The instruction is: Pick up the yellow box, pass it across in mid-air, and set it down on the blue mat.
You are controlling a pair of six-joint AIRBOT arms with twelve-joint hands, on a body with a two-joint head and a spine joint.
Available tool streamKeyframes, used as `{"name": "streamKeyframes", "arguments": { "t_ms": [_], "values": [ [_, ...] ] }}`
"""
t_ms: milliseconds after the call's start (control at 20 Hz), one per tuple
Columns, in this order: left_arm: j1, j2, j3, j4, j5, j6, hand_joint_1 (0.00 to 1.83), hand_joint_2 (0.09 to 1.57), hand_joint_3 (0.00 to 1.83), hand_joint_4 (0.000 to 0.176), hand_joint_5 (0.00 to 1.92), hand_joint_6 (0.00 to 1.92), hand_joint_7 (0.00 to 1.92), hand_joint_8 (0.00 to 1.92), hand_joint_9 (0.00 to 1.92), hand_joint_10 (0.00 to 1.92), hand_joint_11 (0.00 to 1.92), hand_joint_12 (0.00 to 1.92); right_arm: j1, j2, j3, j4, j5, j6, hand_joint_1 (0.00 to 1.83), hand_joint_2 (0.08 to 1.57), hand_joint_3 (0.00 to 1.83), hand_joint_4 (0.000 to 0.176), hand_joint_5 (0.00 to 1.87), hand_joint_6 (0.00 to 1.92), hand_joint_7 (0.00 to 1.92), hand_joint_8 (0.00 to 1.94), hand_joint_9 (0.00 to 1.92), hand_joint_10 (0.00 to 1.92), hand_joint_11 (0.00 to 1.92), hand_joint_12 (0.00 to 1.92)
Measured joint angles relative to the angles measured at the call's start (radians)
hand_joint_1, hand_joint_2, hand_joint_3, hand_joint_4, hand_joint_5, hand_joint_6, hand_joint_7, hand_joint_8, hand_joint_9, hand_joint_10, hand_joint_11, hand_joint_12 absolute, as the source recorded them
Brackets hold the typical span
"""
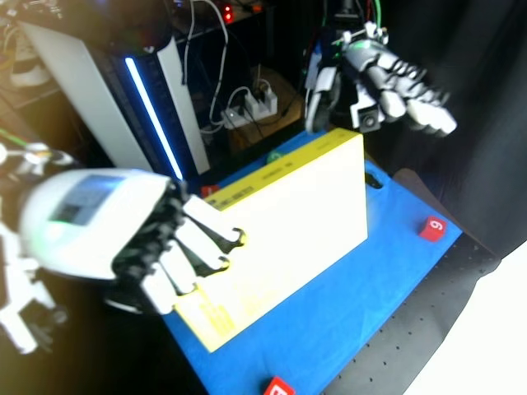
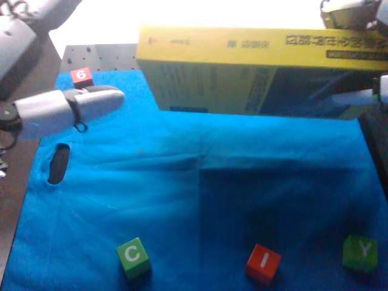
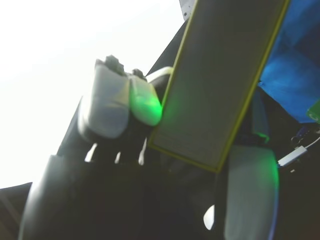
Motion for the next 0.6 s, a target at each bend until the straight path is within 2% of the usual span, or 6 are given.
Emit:
{"name": "streamKeyframes", "arguments": {
  "t_ms": [250,350,400,500,550,600],
  "values": [
    [0.042,0.018,-0.013,-0.042,-0.038,0.002,0.62,1.11,0.02,0.142,0.0,0.0,0.0,0.0,0.0,0.0,0.0,0.0,-0.104,0.007,-0.019,0.072,-0.004,0.0,1.55,1.22,0.0,0.0,1.2,1.92,1.42,1.94,1.53,1.92,1.62,1.92],
    [0.042,0.018,-0.013,-0.055,-0.047,0.002,0.62,1.13,0.03,0.144,0.0,0.0,0.0,0.0,0.0,0.0,0.0,0.0,-0.13,0.007,-0.019,0.12,0.004,0.004,1.57,1.22,0.0,0.0,1.19,1.92,1.42,1.94,1.53,1.92,1.62,1.92],
    [0.045,0.021,-0.014,-0.059,-0.053,0.002,0.64,1.15,0.01,0.147,0.0,0.0,0.0,0.0,0.0,0.0,0.0,0.0,-0.139,0.007,-0.018,0.13,0.016,0.003,1.57,1.23,0.0,0.0,1.22,1.92,1.41,1.94,1.44,1.92,1.28,1.92],
    [0.047,0.024,-0.014,-0.069,-0.063,0.002,0.62,1.16,0.01,0.16,0.0,0.0,0.0,0.0,0.0,0.0,0.0,0.0,-0.168,0.005,-0.005,0.172,0.048,0.01,1.56,1.23,0.0,0.0,1.22,1.92,1.41,1.94,1.46,1.92,1.4,1.92],
    [0.047,0.024,-0.014,-0.074,-0.065,0.003,0.6,1.17,0.01,0.157,0.0,0.0,0.0,0.0,0.0,0.0,0.0,0.0,-0.178,0.0,0.004,0.195,0.057,0.015,1.44,1.24,0.0,0.0,1.08,1.92,1.32,1.94,1.44,1.92,1.45,1.92],
    [0.047,0.024,-0.014,-0.075,-0.067,0.002,0.56,1.17,0.01,0.156,0.0,0.0,0.0,0.0,0.0,0.0,0.0,0.0,-0.182,-0.005,0.011,0.214,0.063,0.021,1.18,1.37,0.0,0.0,0.65,1.64,0.82,1.74,1.0,1.92,1.11,1.92]
  ]
}}
